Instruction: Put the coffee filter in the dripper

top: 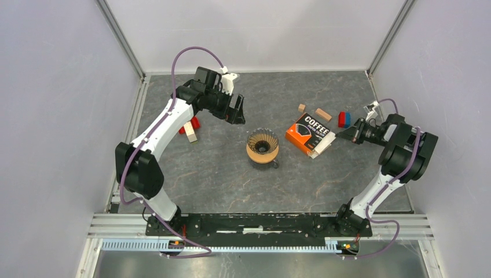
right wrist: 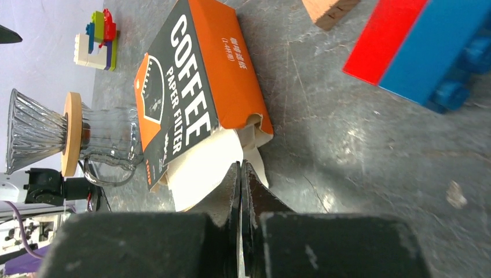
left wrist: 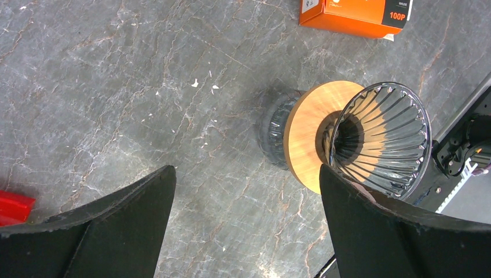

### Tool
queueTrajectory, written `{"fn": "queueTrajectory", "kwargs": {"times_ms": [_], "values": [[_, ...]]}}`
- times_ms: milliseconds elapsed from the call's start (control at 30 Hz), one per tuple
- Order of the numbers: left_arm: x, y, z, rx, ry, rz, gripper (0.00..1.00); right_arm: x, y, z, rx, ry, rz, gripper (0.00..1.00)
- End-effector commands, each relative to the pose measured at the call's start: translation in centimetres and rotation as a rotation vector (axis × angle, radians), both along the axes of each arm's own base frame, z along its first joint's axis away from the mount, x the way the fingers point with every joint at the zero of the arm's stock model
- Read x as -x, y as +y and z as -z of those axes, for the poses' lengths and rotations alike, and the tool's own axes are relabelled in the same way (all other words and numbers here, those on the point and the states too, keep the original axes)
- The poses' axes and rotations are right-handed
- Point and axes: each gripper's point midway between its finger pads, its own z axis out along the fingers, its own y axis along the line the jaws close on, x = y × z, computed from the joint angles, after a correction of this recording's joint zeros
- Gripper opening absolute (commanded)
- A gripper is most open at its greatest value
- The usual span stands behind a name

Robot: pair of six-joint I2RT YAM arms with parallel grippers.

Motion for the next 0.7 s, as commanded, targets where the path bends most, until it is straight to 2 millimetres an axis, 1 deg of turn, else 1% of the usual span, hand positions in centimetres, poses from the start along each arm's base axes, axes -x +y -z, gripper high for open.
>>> {"fn": "queueTrajectory", "kwargs": {"times_ms": [0,133,200,267,333,433,533,600,667], "values": [[0.0,-0.4,-1.8,0.023,-0.040,0.026,1.00,0.5,-1.8,-0.5,0.042,-0.029,-0.007,0.00],[0.0,-0.4,-1.8,0.027,-0.036,0.027,1.00,0.9,-1.9,-0.4,0.042,-0.028,-0.010,0.00],[0.0,-0.5,-1.8,0.027,-0.036,0.028,1.00,0.9,-1.7,-0.3,0.038,-0.028,-0.006,0.03],[0.0,-0.5,-1.7,0.027,-0.033,0.027,1.00,0.7,-1.4,-0.1,0.045,-0.028,-0.011,0.08],[-0.1,-0.5,-1.7,0.027,-0.034,0.027,1.00,0.6,-1.0,0.0,0.044,-0.027,-0.019,0.16],[0.0,-0.4,-1.7,0.025,-0.035,0.026,1.00,1.0,-0.8,-0.2,0.053,-0.030,-0.024,0.24],[0.0,-0.4,-1.8,0.022,-0.040,0.026,1.00,2.4,-0.2,-0.2,0.077,-0.030,-0.046,0.36],[0.0,-0.4,-1.7,0.022,-0.038,0.025,1.00,3.8,0.7,-0.3,0.064,-0.028,-0.066,0.42],[0.0,-0.4,-1.7,0.023,-0.037,0.027,1.00,5.3,1.7,-0.2,0.050,-0.019,-0.085,0.43]]}}
